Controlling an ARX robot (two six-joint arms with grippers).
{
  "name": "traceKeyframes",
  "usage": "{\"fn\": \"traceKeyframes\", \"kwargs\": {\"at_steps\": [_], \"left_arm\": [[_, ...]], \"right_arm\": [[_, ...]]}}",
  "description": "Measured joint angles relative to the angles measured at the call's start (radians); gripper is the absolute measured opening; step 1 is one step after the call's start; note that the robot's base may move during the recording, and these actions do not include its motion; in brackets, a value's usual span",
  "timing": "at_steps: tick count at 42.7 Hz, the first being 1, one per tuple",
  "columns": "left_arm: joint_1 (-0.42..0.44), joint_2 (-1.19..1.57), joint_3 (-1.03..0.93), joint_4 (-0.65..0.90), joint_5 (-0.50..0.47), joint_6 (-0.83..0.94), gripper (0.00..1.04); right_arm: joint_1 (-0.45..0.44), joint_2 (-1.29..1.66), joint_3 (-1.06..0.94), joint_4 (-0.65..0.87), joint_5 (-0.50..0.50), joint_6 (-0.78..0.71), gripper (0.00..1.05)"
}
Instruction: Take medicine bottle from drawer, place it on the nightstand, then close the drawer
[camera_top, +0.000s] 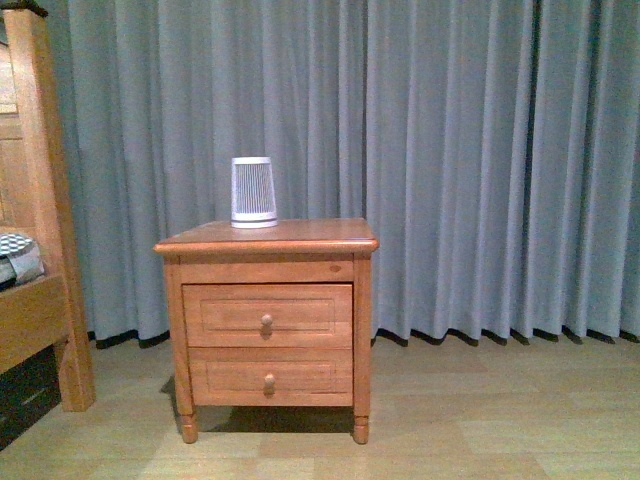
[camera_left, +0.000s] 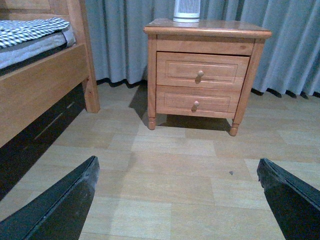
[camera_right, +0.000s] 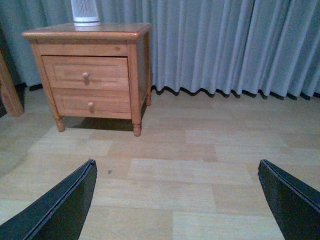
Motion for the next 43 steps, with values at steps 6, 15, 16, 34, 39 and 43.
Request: {"fn": "traceKeyframes", "kwargs": {"at_steps": [6,15,16,34,39,43], "left_arm": [[0.0,0.0,0.0,0.0,0.0,0.0,0.98],[0.0,0.0,0.0,0.0,0.0,0.0,0.98],[0.0,0.0,0.0,0.0,0.0,0.0,0.98],[0.0,0.0,0.0,0.0,0.0,0.0,0.98],[0.0,0.0,0.0,0.0,0.0,0.0,0.98],[0.0,0.0,0.0,0.0,0.0,0.0,0.98]], "right_arm": [[0.0,0.0,0.0,0.0,0.0,0.0,0.98],[0.0,0.0,0.0,0.0,0.0,0.0,0.98],[0.0,0.0,0.0,0.0,0.0,0.0,0.98],[0.0,0.0,0.0,0.0,0.0,0.0,0.98],[0.0,0.0,0.0,0.0,0.0,0.0,0.98],[0.0,0.0,0.0,0.0,0.0,0.0,0.98]]}}
